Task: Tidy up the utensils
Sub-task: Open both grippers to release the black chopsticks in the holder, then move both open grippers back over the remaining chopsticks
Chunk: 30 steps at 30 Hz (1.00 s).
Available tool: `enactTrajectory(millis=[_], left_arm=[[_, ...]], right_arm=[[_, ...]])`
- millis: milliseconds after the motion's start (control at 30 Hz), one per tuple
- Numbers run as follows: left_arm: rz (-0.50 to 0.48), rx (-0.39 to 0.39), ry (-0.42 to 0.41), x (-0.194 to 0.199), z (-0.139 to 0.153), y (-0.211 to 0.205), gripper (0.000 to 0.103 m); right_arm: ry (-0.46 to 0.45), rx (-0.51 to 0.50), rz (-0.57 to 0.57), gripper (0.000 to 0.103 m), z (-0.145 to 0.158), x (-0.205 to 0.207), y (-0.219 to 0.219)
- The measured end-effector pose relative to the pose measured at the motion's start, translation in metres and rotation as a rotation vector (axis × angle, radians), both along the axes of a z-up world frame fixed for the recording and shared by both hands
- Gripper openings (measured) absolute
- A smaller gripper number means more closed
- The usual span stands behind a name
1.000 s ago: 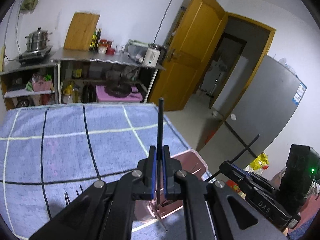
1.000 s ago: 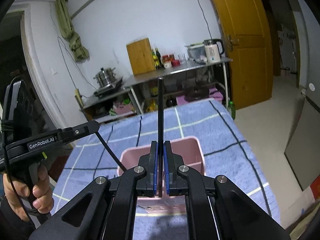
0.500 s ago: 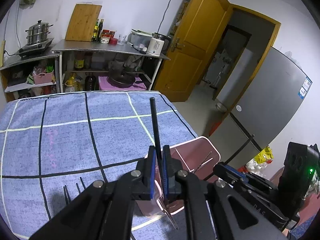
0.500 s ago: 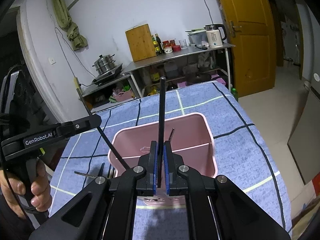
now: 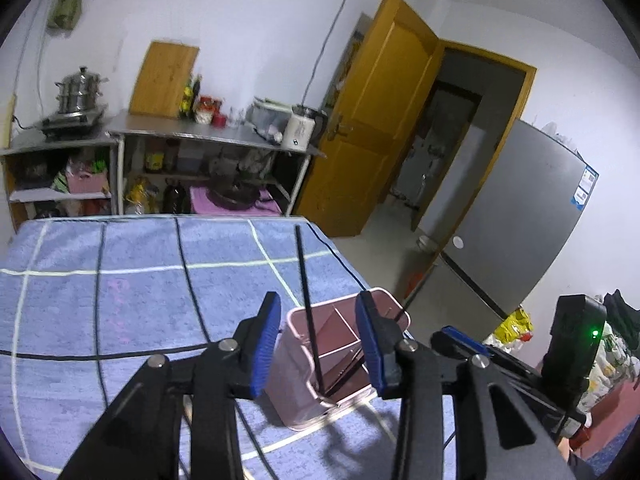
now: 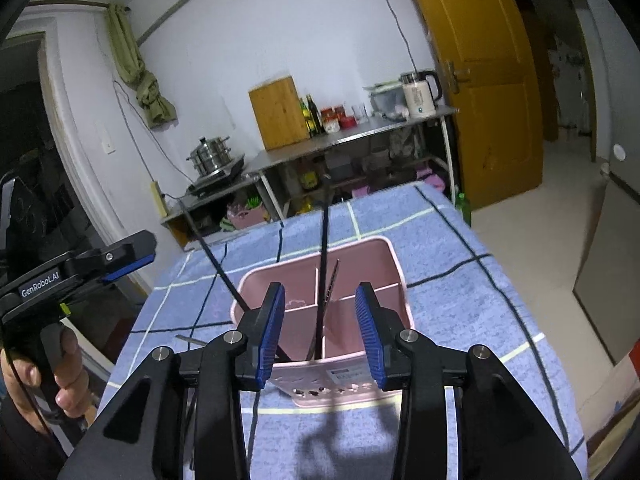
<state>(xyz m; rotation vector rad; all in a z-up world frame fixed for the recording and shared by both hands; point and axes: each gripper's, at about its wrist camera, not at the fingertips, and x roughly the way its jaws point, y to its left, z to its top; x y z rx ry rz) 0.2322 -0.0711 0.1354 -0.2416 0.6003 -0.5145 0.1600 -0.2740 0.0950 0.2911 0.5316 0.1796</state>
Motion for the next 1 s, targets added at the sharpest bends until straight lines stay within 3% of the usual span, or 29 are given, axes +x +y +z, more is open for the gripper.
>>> enactTrajectory(millis=[300, 433, 700, 867, 1000], left_arm=[[0.121, 0.072, -0.066, -0.058, -0.005, 0.041, 0.041], [0.158, 0.055, -0.015, -0.081, -0.023, 0.062, 0.041], [0.243, 0.104, 0.075, -0.12, -0.063, 0.088, 0.041], [0.268, 0.107, 0.144, -0.123, -0.091, 0.098, 0.04], [0.267, 0.133, 0.177, -0.117, -0.11, 0.095, 0.04]], right_arm=[[-0.054, 0.03, 0.064, 0.038, 0.011, -0.046, 0.017], [-0.045, 0.025, 0.113, 0.038, 0.007, -0.061, 0.032], [0.015, -0.026, 0.197, 0.038, -0.02, -0.087, 0.068], [0.068, -0.052, 0.254, 0.026, -0.042, -0.087, 0.087], [0.101, -0.06, 0.275, 0.023, -0.058, -0.081, 0.095]])
